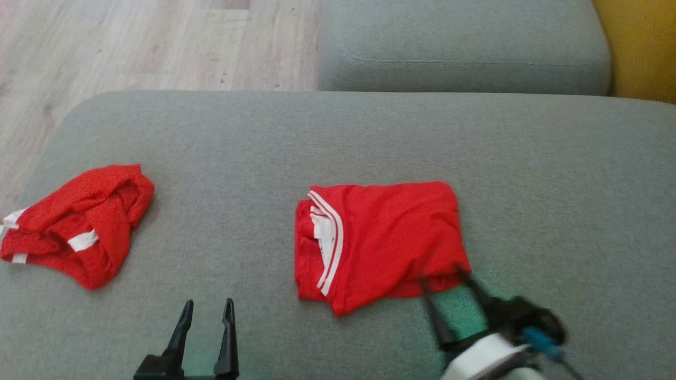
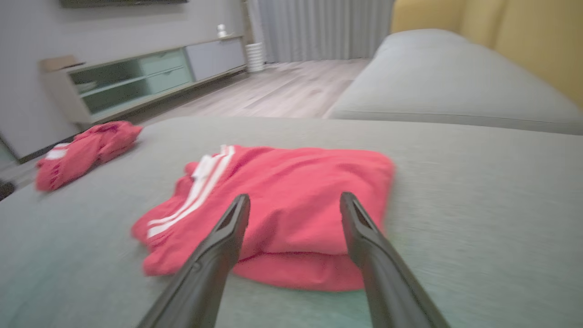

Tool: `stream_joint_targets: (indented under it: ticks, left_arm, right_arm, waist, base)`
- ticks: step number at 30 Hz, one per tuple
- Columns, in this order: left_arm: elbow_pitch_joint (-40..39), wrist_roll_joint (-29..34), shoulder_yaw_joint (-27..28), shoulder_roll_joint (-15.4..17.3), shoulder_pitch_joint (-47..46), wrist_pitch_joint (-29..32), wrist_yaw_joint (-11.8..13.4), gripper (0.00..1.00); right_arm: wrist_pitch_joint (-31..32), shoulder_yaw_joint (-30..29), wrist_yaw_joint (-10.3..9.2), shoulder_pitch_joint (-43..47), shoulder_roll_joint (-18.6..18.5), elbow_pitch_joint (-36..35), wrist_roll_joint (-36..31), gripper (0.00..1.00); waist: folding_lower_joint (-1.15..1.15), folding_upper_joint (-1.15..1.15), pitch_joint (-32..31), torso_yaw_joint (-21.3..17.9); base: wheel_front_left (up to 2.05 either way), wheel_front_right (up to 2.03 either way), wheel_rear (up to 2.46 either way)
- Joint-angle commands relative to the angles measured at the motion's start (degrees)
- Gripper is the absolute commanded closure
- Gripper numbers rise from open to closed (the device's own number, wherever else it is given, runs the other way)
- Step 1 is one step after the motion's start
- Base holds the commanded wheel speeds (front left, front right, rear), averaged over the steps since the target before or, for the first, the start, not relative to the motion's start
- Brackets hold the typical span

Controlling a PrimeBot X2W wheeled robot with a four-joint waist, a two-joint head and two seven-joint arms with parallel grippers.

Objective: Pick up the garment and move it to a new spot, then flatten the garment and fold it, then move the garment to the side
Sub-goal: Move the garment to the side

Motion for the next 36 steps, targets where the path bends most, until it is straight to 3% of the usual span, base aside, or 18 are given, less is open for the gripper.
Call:
stream_joint_targets:
  ticks: [1, 6, 10, 21, 22, 23, 24, 25, 36]
  left_arm:
    - [-1.4, -0.2, 1.3, 0.0, -2.2, -0.5, -0.1, 0.00]
    - [-0.7, -0.4, 0.0, 0.0, -2.4, -0.5, -0.4, 0.00]
    - [-0.5, -0.9, -1.1, 0.0, -3.1, -0.5, -0.4, 0.00]
    - [-0.5, -2.0, -2.1, 0.0, -4.2, -0.5, -0.1, 0.00]
    - [-0.5, -2.0, -2.2, 0.0, -4.3, -0.5, -0.1, 0.00]
    - [-0.6, -2.1, -2.2, 0.0, -4.3, -0.5, 0.0, 0.00]
    - [-0.6, -2.2, -2.3, 0.0, -4.3, -0.5, 0.0, 0.00]
    - [-0.5, -2.2, -2.3, 0.0, -4.4, -0.5, 0.0, 0.00]
    - [-0.9, -1.5, -3.1, 0.0, -4.9, -0.5, -0.2, 0.00]
  right_arm:
    - [-0.7, 3.9, -0.04, -3.9, -0.2, -0.7, -0.5, 0.00]
    - [0.3, 16.3, -0.04, -8.8, -0.8, 4.9, -0.2, 0.00]
    - [2.1, 21.8, -0.04, -12.8, -1.0, 9.4, 1.4, 0.00]
    - [5.3, 26.1, -0.04, -17.2, -1.5, 18.4, 4.0, 0.00]
    - [5.5, 26.2, -0.04, -17.4, -1.6, 19.0, 4.1, 0.03]
    - [5.7, 26.4, -0.04, -17.6, -1.6, 19.6, 4.3, 0.18]
    - [5.9, 26.5, -0.04, -17.7, -1.5, 20.1, 4.6, 0.51]
    - [5.7, 26.8, -0.04, -18.0, -1.5, 20.8, 5.0, 1.00]
    - [0.8, 29.6, -0.04, -19.6, -0.9, 16.6, 11.6, 1.00]
  waist:
    - [0.00, 0.00, 0.3, 0.8]
    - [0.00, 0.00, 1.1, 3.3]
    - [0.00, 0.00, 2.1, 5.7]
    - [0.00, 0.00, 4.5, 9.3]
    - [0.00, 0.00, 4.6, 9.4]
    - [0.00, 0.00, 4.7, 9.5]
    - [0.00, 0.00, 4.8, 9.6]
    - [0.00, 0.00, 4.9, 9.6]
    - [0.00, 0.00, 4.3, 9.8]
  base:
    - [0.00, 0.00, 0.00]
    - [0.00, 0.00, 0.00]
    - [0.00, 0.00, 0.00]
    - [0.00, 0.00, 0.00]
    - [0.00, 0.00, 0.00]
    - [0.00, 0.00, 0.00]
    - [0.00, 0.00, 0.00]
    - [0.00, 0.00, 0.00]
    - [0.00, 0.00, 0.00]
